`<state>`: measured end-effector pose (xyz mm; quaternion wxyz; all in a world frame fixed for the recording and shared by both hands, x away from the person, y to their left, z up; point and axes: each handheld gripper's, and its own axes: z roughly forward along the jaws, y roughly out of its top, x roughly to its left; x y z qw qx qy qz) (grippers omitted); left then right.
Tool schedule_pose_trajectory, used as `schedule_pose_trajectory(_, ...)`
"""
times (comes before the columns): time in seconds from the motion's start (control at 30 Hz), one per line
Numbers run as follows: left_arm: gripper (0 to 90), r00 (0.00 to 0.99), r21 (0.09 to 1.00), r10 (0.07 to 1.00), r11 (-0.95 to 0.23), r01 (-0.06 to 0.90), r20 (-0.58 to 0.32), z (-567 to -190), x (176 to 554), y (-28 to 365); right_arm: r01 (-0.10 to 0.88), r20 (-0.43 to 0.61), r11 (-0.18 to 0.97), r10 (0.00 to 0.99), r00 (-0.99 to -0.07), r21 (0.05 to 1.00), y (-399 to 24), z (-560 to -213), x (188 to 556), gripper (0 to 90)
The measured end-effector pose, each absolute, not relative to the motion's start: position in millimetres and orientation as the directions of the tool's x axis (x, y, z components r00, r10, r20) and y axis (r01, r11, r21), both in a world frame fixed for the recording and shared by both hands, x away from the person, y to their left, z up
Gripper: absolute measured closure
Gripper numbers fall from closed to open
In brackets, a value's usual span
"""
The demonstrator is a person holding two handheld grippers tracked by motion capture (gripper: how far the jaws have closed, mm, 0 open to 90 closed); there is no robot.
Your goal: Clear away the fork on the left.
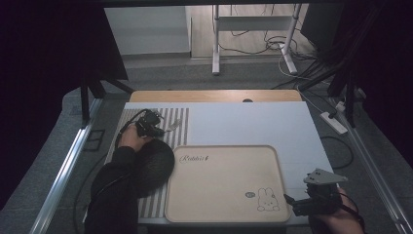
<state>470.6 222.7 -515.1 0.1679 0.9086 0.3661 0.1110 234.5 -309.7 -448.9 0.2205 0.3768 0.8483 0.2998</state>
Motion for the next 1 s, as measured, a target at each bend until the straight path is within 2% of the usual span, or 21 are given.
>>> schedule_pose_trajectory(0.2, 86.0, 0.7, 0.331, 0.688, -0.717, 0.614, 0.191, -511.6, 473.4, 225.3, 0.508, -0.148, 0.537, 0.771, -0.619, 0.673, -309.6, -449.0, 234.9, 0.0)
schedule_pose_trajectory(0.47, 86.0, 0.677, 0.317, 0.695, -0.717, 0.621, 0.244, -493.0, 469.3, 237.4, 0.507, -0.151, 0.54, 0.77, -0.62, 0.671, -309.4, -449.0, 234.7, 0.0)
schedule_pose_trajectory(0.63, 85.9, 0.663, 0.289, 0.716, -0.696, 0.657, 0.218, -488.5, 465.0, 242.9, 0.508, -0.154, 0.544, 0.769, -0.621, 0.668, -308.7, -449.2, 234.7, 0.0)
schedule_pose_trajectory(1.0, 85.9, 0.648, 0.323, 0.76, -0.626, 0.71, 0.051, -478.4, 449.8, 247.3, 0.509, -0.155, 0.542, 0.771, -0.617, 0.668, -309.1, -448.9, 234.6, 0.0)
